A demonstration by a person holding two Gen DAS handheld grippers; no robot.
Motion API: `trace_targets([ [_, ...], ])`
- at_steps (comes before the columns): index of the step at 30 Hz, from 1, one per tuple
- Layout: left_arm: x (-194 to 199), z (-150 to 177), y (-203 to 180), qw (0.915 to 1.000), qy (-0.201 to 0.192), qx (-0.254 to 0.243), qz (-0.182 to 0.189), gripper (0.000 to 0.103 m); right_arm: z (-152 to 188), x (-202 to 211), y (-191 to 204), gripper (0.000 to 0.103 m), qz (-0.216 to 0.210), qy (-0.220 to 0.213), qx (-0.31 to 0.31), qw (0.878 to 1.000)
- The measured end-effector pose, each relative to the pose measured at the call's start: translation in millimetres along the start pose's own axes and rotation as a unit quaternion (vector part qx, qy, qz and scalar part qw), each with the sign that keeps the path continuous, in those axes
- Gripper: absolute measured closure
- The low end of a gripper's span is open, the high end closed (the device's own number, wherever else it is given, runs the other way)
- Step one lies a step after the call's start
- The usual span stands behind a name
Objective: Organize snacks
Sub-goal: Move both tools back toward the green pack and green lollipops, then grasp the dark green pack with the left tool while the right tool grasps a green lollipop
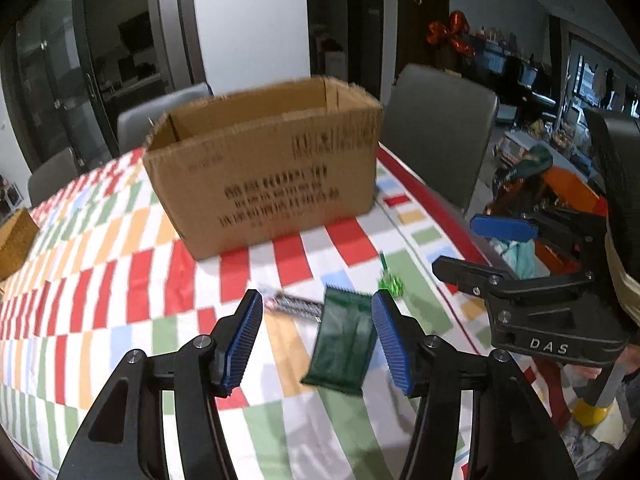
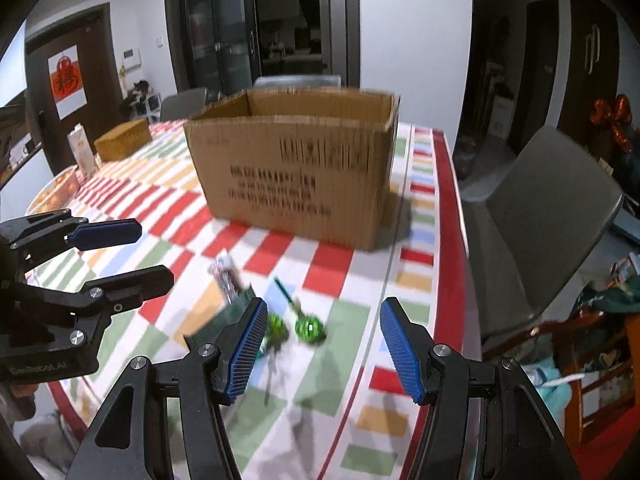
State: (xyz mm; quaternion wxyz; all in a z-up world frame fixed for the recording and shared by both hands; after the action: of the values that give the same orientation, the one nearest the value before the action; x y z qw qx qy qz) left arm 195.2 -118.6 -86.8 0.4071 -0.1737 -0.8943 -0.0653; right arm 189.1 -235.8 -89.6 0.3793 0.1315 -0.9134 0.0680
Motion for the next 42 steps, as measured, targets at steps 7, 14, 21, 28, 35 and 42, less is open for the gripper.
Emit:
trace_targets([
  [7, -32, 26, -6, 0.9984, 0.054, 0.004, 0.018, 0.047, 22, -20, -3, 0.044, -0.003, 0.037, 0.007, 0.999],
  [14, -60, 41, -6, 0.9945, 0.097, 0.014, 0.035, 0.047, 34, -40, 0, 0.049, -0.014, 0.070, 0.020, 0.997],
  [21, -78, 47, -5, 0.9913, 0.123, 0.016, 0.042, 0.047, 38, -61, 2, 0.054, -0.024, 0.096, 0.028, 0.995],
  [28, -90, 45, -5, 0.9901, 0.133, 0.016, 0.040, 0.047, 38, -76, 8, 0.057, -0.030, 0.113, 0.048, 0.992],
  [35, -96, 43, 2, 0.9879, 0.140, 0.042, 0.050, 0.057, 36, -88, 12, 0.064, -0.037, 0.121, 0.056, 0.990],
  [42, -91, 43, 5, 0.9880, 0.134, 0.053, 0.056, 0.060, 37, -95, 16, 0.078, -0.040, 0.126, 0.055, 0.990],
])
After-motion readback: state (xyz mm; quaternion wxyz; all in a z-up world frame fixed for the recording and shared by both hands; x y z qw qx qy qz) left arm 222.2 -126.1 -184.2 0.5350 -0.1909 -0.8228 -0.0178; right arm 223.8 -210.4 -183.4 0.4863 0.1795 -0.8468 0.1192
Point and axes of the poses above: each gripper's, at about its wrist camera, not at the fingertips, and x roughly against the way its jaws point, y to its left, z to its underside, the point moved 8 cm from there along -x, roughly the way its jaws point, and after that the axes turned 4 degrees about x, right-handed, at the moved point
